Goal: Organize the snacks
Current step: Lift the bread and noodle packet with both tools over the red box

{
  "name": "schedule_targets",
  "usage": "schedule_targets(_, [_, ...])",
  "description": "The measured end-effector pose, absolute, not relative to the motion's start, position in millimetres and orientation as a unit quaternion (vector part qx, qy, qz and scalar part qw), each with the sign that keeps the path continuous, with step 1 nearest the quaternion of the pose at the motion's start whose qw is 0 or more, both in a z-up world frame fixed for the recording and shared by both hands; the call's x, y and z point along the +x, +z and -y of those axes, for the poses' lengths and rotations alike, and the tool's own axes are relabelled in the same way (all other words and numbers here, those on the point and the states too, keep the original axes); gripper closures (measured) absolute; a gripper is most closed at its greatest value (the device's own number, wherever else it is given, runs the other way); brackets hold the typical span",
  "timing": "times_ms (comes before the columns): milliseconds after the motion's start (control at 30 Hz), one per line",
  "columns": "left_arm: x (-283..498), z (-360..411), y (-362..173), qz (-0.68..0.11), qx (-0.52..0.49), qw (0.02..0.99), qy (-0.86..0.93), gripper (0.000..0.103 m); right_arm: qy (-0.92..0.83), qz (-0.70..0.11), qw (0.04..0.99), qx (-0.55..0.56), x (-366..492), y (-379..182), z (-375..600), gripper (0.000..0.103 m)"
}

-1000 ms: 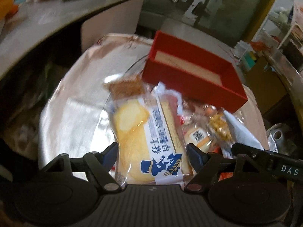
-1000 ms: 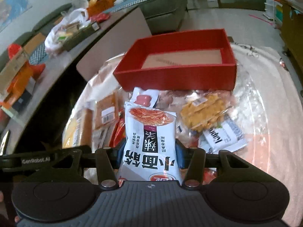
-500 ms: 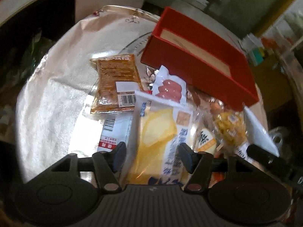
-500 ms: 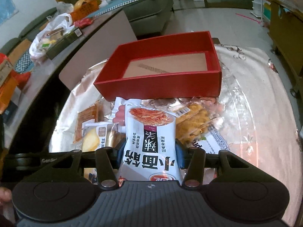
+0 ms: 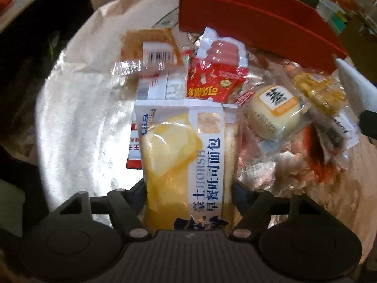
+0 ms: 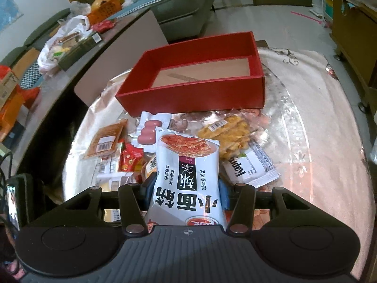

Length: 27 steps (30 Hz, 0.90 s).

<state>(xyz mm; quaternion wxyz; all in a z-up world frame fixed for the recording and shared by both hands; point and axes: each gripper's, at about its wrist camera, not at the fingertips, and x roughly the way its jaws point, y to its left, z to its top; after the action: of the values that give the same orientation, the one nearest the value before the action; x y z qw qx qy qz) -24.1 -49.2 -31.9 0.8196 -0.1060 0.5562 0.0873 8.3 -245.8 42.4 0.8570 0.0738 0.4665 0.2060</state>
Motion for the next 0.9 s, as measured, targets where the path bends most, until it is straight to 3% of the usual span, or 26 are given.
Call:
schedule_targets(267, [-22, 41, 14, -0.501, -0.164, 0.849, 0.04, 0.04, 0.203, -0.441, 0.87, 0.085, 7, 57, 250, 0.045])
schedule_targets(567, [34, 49, 65, -0.418, -0.152, 0.896, 0.011, 0.04, 0.174, -0.408, 0.892, 0.085, 42, 78, 253, 0.044])
schedule_targets(900, [102, 39, 70, -0.38, -0.167, 0.909, 0.03, 0.04, 0.157, -0.394, 0.902, 0.08, 101, 83, 241, 0.045])
